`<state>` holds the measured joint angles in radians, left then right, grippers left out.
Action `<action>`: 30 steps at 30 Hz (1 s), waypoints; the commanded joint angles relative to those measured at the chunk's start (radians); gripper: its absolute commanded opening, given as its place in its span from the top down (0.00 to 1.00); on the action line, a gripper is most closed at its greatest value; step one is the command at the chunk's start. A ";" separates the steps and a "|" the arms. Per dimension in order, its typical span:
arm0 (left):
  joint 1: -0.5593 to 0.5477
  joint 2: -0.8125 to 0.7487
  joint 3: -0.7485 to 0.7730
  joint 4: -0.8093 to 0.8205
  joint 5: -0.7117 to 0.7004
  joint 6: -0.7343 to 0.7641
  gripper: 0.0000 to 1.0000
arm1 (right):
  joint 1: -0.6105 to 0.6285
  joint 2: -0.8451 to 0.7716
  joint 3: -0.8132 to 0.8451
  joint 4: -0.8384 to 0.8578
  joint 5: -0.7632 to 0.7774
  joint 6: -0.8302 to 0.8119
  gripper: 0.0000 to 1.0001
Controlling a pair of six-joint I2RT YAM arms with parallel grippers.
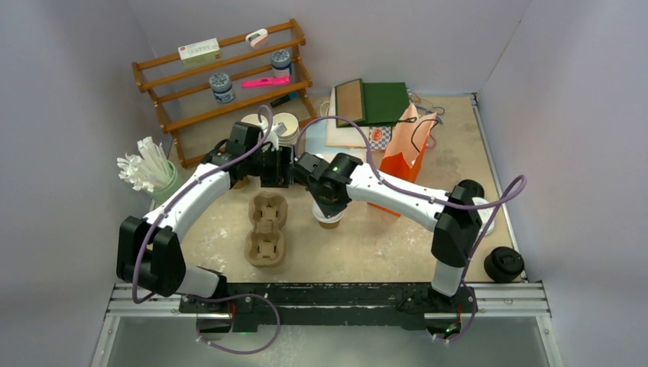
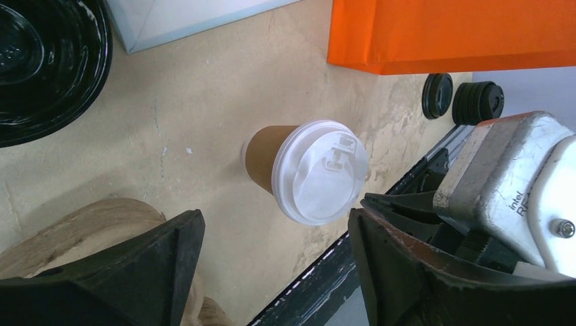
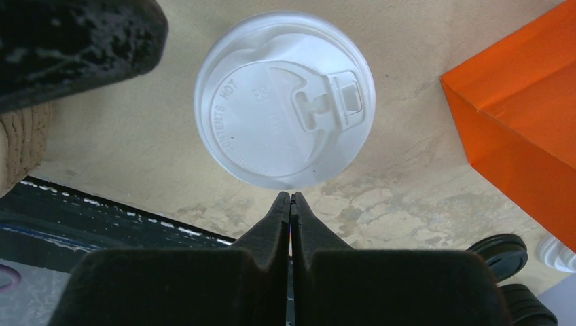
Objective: Pack the takeout coffee
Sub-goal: Close the cup lid on the coffee cup.
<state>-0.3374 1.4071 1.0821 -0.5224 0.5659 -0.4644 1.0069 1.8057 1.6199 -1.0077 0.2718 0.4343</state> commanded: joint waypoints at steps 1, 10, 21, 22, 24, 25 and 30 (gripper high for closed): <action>-0.006 0.018 -0.021 0.081 0.062 -0.029 0.22 | -0.007 -0.073 -0.015 0.018 0.019 0.045 1.00; -0.027 0.064 -0.051 0.156 0.110 -0.052 0.27 | -0.099 -0.208 -0.116 0.165 -0.048 0.242 0.62; -0.037 0.135 -0.080 0.228 0.173 -0.083 0.27 | -0.181 -0.198 -0.199 0.218 -0.181 0.309 0.40; -0.038 0.139 -0.082 0.232 0.179 -0.085 0.27 | -0.184 -0.197 -0.211 0.224 -0.187 0.314 0.40; -0.041 0.150 -0.087 0.241 0.190 -0.089 0.27 | -0.188 -0.192 -0.229 0.229 -0.192 0.321 0.40; -0.044 0.155 -0.089 0.244 0.195 -0.090 0.27 | -0.189 -0.189 -0.234 0.226 -0.192 0.322 0.40; -0.055 0.176 -0.097 0.255 0.220 -0.096 0.27 | -0.196 -0.180 -0.264 0.217 -0.187 0.335 0.40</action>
<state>-0.3786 1.5711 0.9993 -0.3153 0.7341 -0.5419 0.8215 1.6238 1.3804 -0.8009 0.0937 0.7357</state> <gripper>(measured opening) 0.733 0.596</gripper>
